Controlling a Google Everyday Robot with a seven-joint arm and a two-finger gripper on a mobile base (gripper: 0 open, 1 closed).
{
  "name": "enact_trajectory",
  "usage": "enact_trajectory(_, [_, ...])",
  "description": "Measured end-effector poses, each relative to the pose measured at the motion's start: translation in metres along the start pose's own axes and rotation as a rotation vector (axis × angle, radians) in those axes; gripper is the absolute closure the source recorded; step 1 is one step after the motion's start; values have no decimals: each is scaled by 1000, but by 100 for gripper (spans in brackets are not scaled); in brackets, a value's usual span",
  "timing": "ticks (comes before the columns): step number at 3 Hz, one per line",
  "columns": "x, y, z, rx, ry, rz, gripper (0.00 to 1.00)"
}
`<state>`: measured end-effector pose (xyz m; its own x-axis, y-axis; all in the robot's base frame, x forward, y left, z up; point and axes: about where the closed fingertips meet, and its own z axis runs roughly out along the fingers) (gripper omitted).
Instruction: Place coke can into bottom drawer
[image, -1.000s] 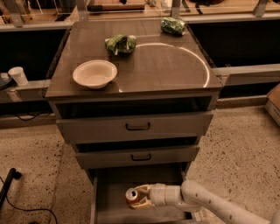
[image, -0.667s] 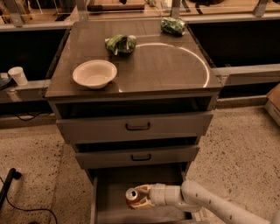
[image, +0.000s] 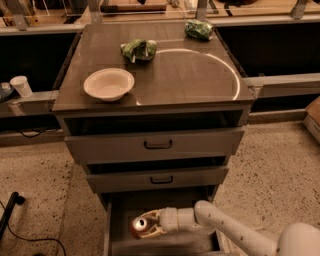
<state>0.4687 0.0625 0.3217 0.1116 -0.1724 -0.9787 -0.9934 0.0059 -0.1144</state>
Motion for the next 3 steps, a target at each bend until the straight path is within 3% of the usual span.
enact_trajectory(1, [11, 5, 49, -82, -167, -102, 100])
enact_trajectory(2, [34, -11, 70, -93, -206, -167, 100])
enact_trajectory(3, [36, -15, 67, -85, -201, -168, 100])
